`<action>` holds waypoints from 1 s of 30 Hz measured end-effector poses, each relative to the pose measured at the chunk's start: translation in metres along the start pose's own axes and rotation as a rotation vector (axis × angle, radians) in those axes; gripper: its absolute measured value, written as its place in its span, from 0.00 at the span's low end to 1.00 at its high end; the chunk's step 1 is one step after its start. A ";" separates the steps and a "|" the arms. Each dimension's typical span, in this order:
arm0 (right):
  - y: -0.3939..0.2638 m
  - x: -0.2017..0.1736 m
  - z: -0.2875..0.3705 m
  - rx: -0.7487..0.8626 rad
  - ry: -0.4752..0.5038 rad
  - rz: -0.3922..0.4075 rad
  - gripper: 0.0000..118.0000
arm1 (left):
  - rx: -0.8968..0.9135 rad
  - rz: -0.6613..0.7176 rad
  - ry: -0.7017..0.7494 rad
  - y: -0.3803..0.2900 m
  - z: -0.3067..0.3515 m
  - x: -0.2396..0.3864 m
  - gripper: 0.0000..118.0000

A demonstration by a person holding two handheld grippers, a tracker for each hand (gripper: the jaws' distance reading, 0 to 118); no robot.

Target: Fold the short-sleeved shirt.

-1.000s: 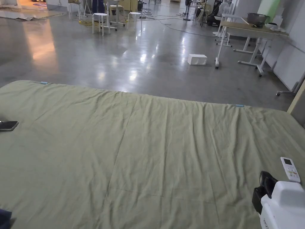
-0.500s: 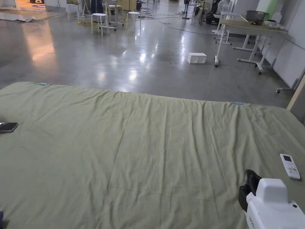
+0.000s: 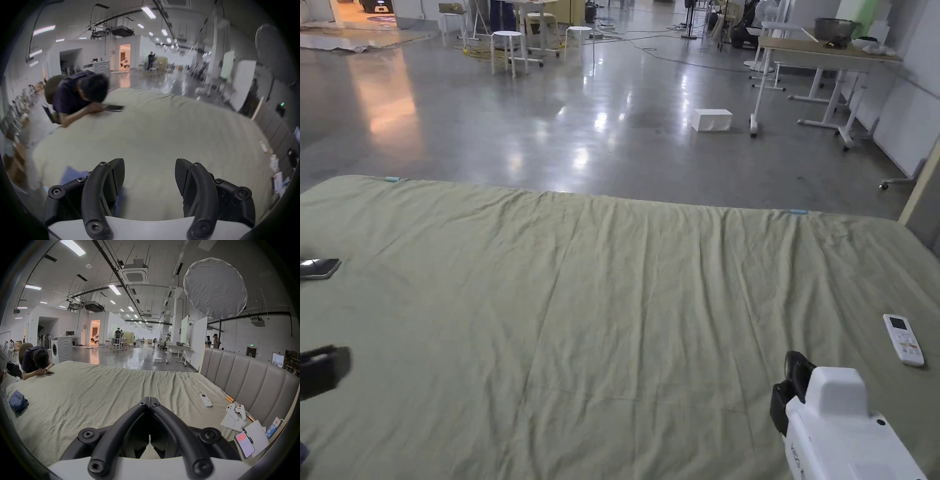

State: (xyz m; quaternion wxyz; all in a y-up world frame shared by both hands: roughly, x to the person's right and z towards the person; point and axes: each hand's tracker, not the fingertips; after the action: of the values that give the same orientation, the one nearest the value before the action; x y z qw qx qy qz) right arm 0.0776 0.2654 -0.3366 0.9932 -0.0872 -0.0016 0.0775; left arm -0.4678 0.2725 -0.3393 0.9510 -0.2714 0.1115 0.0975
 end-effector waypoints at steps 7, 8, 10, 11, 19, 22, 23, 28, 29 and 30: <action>0.004 -0.004 0.001 0.015 0.003 -0.028 0.00 | 0.185 -0.151 -0.087 -0.043 0.002 0.125 0.54; 0.004 -0.004 0.001 0.014 0.003 -0.033 0.00 | 0.205 -0.167 -0.092 -0.049 -0.002 0.134 0.50; 0.004 -0.005 0.003 0.019 0.002 -0.037 0.00 | 0.278 -0.230 -0.063 -0.058 0.001 0.159 0.35; 0.004 -0.006 0.005 0.021 0.001 -0.037 0.00 | 0.302 -0.248 -0.054 -0.061 0.003 0.168 0.22; 0.002 -0.003 0.011 0.032 -0.015 -0.065 0.00 | 0.340 -0.257 -0.088 -0.070 0.029 0.209 0.03; 0.002 -0.001 0.014 0.031 -0.019 -0.090 0.00 | 0.349 -0.234 -0.105 -0.068 0.037 0.213 0.03; 0.002 0.000 0.014 0.033 -0.020 -0.093 0.00 | 0.347 -0.224 -0.108 -0.067 0.037 0.213 0.03; 0.001 -0.001 0.017 0.043 -0.020 -0.099 0.00 | 0.363 -0.235 -0.097 -0.066 0.041 0.217 0.03; 0.000 -0.001 0.016 0.040 -0.019 -0.101 0.00 | 0.365 -0.239 -0.098 -0.067 0.041 0.217 0.03; -0.001 -0.001 0.016 0.038 -0.018 -0.103 0.00 | 0.368 -0.239 -0.097 -0.068 0.041 0.218 0.03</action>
State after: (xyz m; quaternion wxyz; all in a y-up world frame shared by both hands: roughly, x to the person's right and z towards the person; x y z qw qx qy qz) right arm 0.0768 0.2674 -0.3210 0.9973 -0.0676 -0.0136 0.0272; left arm -0.2359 0.2653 -0.3297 0.9935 -0.0997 0.0485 -0.0249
